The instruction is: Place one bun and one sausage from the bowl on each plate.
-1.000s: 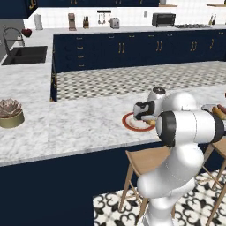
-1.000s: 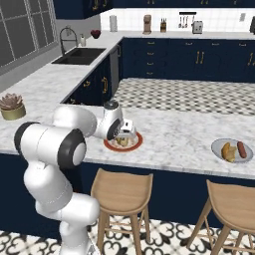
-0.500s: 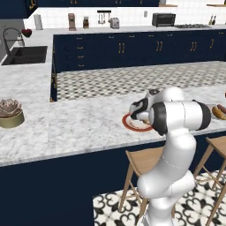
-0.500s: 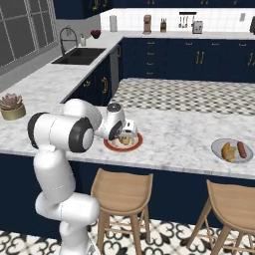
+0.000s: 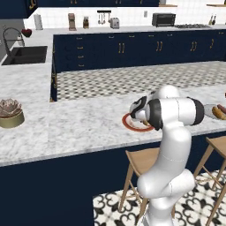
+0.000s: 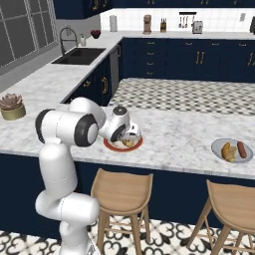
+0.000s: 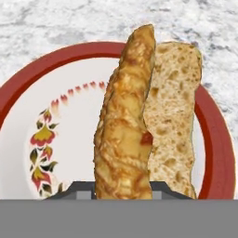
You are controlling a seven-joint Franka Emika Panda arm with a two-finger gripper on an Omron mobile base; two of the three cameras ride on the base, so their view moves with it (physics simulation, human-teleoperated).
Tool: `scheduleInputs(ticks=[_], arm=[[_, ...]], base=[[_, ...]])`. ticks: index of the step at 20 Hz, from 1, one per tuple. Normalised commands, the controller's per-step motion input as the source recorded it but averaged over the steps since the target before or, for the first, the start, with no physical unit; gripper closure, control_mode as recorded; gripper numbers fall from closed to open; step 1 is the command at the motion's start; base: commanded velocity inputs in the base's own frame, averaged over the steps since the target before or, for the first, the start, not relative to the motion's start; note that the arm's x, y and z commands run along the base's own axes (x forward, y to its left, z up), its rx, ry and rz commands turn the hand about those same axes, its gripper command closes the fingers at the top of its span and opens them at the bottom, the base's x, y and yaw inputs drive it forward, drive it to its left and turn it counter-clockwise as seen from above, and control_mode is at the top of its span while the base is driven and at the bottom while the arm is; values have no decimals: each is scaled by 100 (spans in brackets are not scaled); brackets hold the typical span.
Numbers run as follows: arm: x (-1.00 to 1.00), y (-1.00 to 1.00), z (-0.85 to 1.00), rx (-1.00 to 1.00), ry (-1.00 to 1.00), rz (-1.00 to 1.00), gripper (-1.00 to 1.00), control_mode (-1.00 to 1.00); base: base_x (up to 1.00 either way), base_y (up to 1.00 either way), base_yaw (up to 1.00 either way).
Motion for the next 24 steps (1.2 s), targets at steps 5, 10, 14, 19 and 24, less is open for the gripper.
scheduleInputs(ticks=[5,10,14,19,24], arm=[[20,0,4,0,0,0,-100,-100],[20,0,26,0,0,0,-100,-100],[13,1,-2,0,0,0,-100,-100],[2,5,-5,0,0,0,-100,-100],[0,31,25,-2,20,-2,-100,-100]], base=[[0,0,0],[0,0,0],[0,0,0],[0,0,0],[0,0,0]])
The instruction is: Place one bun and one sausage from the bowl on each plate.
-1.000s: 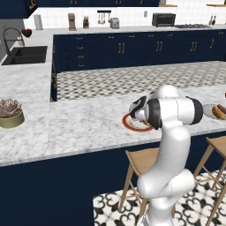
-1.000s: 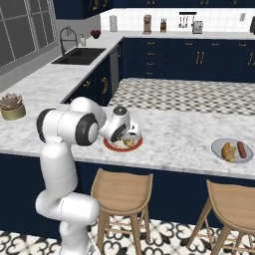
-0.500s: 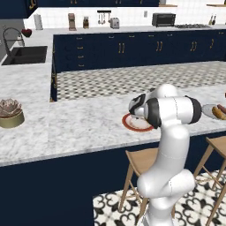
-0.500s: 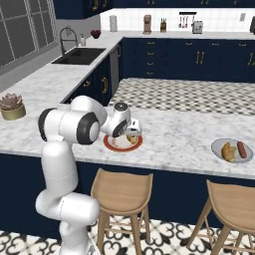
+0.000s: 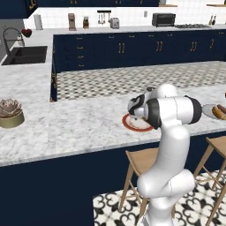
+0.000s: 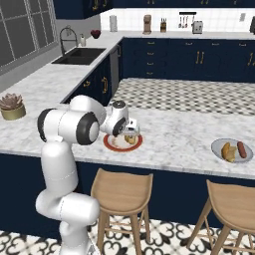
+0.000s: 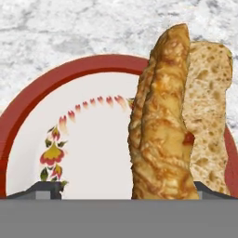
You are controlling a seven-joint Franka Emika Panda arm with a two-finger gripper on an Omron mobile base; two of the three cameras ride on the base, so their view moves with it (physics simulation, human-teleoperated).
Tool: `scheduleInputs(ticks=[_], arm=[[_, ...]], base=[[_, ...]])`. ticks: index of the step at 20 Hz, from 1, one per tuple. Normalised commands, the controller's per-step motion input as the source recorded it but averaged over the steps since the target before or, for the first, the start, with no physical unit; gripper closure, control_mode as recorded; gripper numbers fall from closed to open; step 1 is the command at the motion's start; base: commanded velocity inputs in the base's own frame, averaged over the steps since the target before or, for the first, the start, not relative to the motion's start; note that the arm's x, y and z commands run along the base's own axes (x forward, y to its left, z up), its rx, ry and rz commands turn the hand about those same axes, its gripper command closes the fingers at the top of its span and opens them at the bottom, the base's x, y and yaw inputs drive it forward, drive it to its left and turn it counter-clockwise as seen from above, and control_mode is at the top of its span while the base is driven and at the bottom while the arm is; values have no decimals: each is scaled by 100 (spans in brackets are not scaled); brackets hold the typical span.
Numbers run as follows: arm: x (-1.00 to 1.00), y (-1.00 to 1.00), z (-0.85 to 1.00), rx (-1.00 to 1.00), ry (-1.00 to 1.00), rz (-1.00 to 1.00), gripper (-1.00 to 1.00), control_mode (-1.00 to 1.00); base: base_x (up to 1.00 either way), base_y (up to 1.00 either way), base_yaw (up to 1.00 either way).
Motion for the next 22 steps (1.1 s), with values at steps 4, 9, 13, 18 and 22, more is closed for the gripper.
scheduleInputs(ticks=[4,9,13,18,22], arm=[[0,12,31,0,19,-1,-100,-100],[-2,4,32,1,-2,-12,-100,-100],[-15,1,3,5,-17,-19,-100,-100],[-4,6,7,4,-7,-16,-100,-100],[-3,14,0,6,2,-8,-100,-100]], base=[[0,0,0],[0,0,0],[0,0,0],[0,0,0],[0,0,0]])
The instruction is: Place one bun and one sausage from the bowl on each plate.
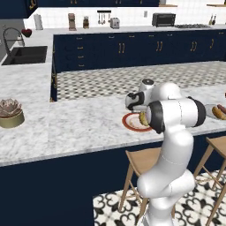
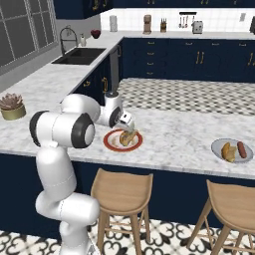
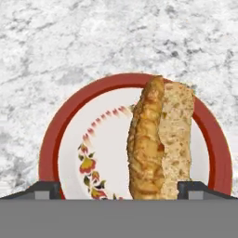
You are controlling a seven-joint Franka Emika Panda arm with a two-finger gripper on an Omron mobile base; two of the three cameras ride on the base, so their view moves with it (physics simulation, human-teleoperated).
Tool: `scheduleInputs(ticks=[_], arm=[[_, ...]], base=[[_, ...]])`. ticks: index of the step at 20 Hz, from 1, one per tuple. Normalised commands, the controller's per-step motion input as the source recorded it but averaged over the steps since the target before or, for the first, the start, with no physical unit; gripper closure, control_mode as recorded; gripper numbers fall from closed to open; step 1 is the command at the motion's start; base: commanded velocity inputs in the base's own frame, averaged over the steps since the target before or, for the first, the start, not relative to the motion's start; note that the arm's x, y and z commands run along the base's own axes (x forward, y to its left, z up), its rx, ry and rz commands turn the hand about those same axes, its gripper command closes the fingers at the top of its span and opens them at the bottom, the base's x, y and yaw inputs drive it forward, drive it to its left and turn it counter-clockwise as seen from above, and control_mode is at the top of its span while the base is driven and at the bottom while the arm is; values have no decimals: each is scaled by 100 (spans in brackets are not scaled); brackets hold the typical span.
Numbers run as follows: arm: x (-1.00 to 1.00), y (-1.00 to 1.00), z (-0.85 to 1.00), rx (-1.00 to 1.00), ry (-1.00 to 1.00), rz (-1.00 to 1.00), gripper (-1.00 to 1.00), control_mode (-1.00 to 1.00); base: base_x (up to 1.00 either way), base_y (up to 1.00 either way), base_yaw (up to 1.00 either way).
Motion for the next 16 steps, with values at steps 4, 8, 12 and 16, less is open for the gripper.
scheduleInputs(ticks=[4,8,12,16], arm=[[-12,0,0,37,-3,-39,-100,-100],[2,3,10,12,-3,-23,-100,-100],[6,-7,37,-7,0,2,-100,-100],[-31,-1,68,-11,0,16,-100,-100]], base=[[0,0,0],[0,0,0],[0,0,0],[0,0,0]])
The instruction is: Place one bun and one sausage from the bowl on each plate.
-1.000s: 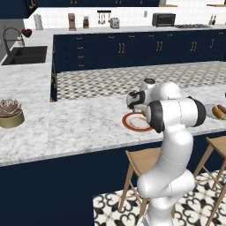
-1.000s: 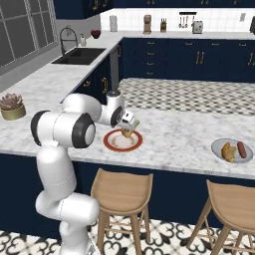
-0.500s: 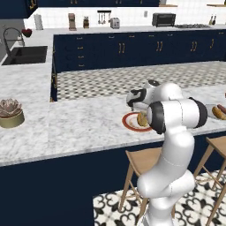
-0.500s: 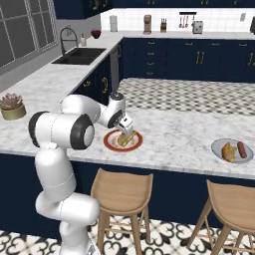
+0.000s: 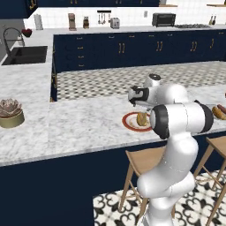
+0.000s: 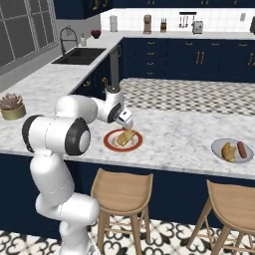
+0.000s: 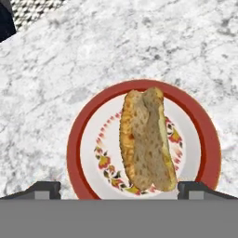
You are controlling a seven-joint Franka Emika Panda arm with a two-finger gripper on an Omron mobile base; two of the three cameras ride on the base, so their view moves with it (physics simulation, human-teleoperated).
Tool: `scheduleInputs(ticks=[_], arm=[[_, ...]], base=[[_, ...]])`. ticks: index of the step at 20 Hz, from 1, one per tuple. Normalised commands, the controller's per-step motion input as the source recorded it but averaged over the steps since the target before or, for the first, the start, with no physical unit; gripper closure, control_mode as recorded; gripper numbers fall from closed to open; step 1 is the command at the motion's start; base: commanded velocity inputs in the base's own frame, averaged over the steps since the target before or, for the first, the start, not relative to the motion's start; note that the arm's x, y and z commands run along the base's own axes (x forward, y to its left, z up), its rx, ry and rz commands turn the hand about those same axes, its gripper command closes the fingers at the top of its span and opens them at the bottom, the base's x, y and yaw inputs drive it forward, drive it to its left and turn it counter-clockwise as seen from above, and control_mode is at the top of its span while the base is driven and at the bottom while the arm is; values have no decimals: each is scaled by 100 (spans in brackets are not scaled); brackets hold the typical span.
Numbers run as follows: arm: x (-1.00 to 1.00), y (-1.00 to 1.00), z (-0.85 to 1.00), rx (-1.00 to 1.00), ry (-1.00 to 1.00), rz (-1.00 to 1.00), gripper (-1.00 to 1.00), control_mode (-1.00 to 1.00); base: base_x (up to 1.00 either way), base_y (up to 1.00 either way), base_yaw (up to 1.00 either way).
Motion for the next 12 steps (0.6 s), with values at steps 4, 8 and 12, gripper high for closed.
scheduleInputs(ticks=[4,8,12], arm=[[-57,-6,43,-13,0,21,-100,-100],[-76,-1,4,-16,1,25,-100,-100],[-78,0,0,-7,3,14,-100,-100]], base=[[0,0,0],[0,0,0],[0,0,0]])
